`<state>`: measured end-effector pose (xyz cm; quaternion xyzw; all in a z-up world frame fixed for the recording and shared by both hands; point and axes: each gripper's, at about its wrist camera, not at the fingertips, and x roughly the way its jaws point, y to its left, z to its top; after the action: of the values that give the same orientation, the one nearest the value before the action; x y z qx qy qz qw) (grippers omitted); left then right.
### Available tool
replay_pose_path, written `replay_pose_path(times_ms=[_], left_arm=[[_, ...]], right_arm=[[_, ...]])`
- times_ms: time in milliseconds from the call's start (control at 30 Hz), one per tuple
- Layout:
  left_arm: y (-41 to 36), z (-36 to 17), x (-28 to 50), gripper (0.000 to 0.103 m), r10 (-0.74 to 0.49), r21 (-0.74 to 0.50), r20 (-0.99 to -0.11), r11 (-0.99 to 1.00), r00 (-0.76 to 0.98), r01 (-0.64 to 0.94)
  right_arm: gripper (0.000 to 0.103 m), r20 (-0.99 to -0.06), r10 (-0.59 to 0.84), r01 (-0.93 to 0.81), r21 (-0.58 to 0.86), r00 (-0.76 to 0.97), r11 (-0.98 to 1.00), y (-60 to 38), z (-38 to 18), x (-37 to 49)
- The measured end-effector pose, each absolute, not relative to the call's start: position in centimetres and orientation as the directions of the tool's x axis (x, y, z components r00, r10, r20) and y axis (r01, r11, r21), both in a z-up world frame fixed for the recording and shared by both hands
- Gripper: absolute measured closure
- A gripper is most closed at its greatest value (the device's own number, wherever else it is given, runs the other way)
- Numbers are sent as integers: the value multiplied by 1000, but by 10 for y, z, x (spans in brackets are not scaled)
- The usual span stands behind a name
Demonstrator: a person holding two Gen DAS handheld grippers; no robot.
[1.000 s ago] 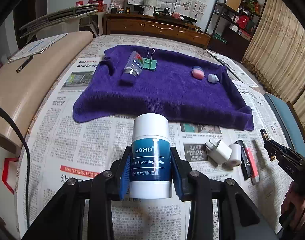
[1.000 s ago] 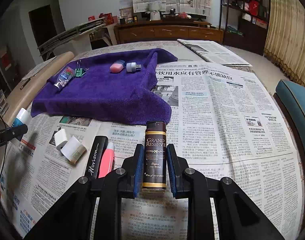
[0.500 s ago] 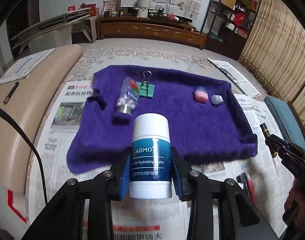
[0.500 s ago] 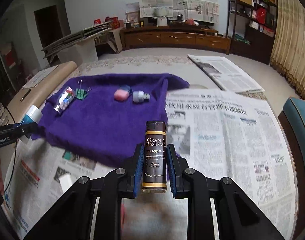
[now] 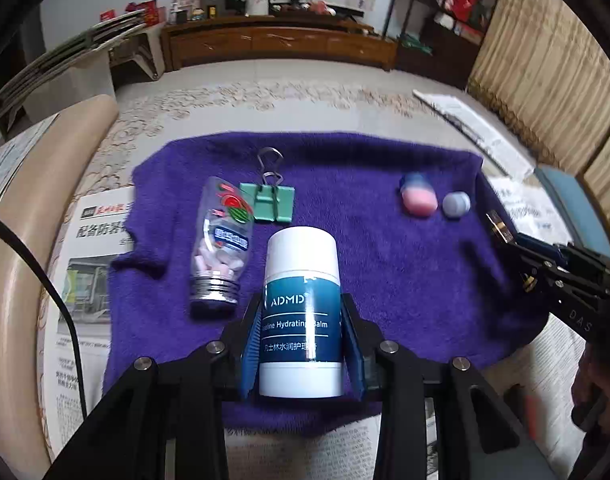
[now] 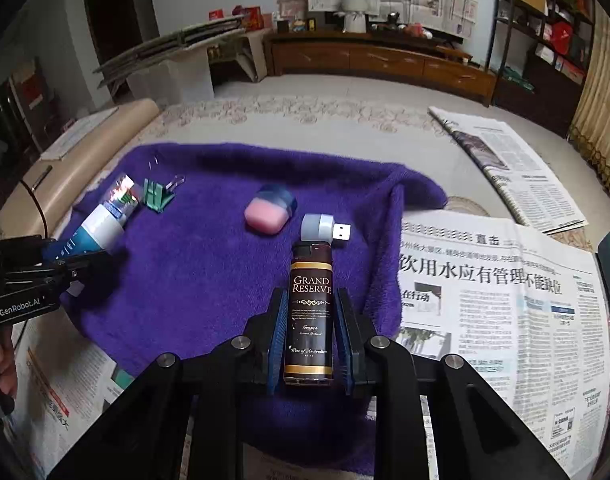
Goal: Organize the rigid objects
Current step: 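Set the balm stick on the towel with the left tool while the right tool places the bottle there, then grasp the white plug adapter with the left tool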
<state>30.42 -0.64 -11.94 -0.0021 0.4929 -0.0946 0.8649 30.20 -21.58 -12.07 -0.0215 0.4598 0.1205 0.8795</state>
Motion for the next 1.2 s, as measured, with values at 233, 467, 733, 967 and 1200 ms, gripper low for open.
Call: replay_pose_path(times_ms=[233,467,733,967,1200], left_arm=[[-17,-137,308,69,-133,-32,-878,975,461,222],[-20,-141,307,69,-117,-4,-887,969,447,246],[-21,-139,306,64,-104,17,-897,963,430,270],[-15,-135,299,46,-112,3,-904,963,413,268],[-7,-107,271,14,-120,-5,-881,970,458,245]], right_arm=[[80,-839,187,-272,49,511,961,-207,-138,304],[80,-850,178,-313,17,496,950,-202,-145,301],[79,-854,182,-354,-3,487,935,-200,-145,297],[70,-860,191,-350,16,473,937,-206,-138,298],[36,-817,232,-323,59,528,944,-217,-116,266]])
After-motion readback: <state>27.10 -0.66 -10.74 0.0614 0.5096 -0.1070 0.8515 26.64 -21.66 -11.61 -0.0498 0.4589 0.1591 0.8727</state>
